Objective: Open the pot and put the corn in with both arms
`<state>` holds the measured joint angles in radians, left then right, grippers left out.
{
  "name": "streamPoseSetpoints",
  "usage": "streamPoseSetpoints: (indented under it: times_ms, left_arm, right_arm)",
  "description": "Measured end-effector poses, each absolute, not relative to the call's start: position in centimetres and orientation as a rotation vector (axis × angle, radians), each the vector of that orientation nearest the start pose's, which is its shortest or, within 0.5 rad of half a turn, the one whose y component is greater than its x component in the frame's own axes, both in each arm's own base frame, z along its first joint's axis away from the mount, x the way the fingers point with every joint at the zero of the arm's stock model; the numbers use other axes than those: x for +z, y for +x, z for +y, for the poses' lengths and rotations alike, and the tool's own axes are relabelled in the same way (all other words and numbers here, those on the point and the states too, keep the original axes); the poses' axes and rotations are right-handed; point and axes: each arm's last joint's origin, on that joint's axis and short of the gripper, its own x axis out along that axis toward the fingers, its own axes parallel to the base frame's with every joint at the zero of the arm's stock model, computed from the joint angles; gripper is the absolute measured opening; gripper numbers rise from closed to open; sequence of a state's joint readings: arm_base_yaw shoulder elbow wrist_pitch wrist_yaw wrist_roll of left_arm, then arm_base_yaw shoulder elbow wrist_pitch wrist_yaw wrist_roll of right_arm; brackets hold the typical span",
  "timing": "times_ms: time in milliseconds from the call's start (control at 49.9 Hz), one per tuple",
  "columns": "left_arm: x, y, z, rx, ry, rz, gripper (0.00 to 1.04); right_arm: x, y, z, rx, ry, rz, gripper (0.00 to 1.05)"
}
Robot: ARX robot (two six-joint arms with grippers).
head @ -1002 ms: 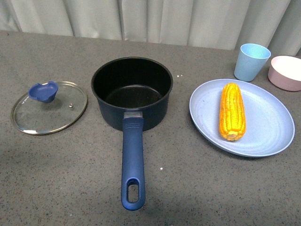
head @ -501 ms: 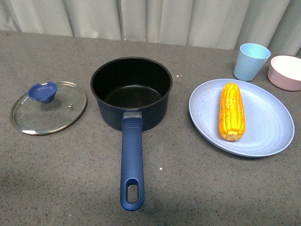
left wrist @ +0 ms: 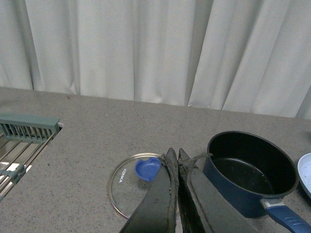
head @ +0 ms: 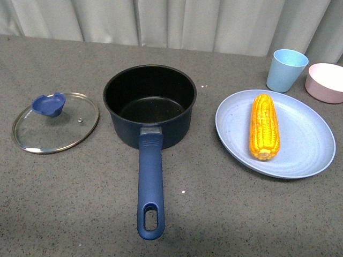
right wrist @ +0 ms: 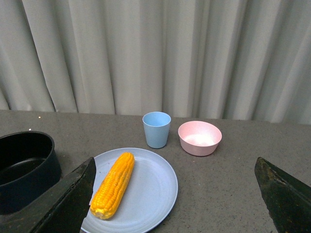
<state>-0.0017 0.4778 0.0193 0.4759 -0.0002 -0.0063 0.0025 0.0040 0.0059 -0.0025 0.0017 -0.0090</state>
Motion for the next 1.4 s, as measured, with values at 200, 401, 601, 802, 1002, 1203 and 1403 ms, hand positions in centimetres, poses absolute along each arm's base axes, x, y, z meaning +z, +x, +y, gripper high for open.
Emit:
streamPoseSetpoints:
  times_ms: [200, 401, 601, 802, 1002, 1203, 1403]
  left_arm:
    - [17.3, 12.1, 0.0, -0.002, -0.007, -0.024, 0.04]
    - [17.3, 11.4, 0.0, -0.001, -0.006, -0.023, 0.04]
    - [17.3, 11.0, 0.0, -0.002, -0.006, -0.023, 0.04]
    - [17.3, 10.6, 0.0, -0.001, -0.007, -0.022, 0.04]
    - [17.0, 9.7, 0.0, -0.002, -0.005, -0.017, 0.04]
    - [17.0, 9.7, 0.0, -0.002, -0.005, -0.016, 0.18]
    - [17.0, 9.7, 0.0, 0.000, -0.005, -0.017, 0.64]
  right_arm:
    - [16.5, 9.8, 0.0, 0.000, -0.009, 0.001, 0.96]
    - [16.5, 9.8, 0.0, 0.001, -0.009, 0.001, 0.96]
    - [16.5, 9.8, 0.0, 0.001, -0.009, 0.001, 0.96]
    - [16.5, 9.8, 0.0, 0.001, -0.009, 0.001, 0.96]
    - [16.5, 9.8, 0.0, 0.001, -0.009, 0.001, 0.96]
    - [16.5, 9.8, 0.0, 0.001, -0.009, 0.001, 0.96]
    - [16.4, 10.2, 0.0, -0.233, -0.099, 0.158, 0.96]
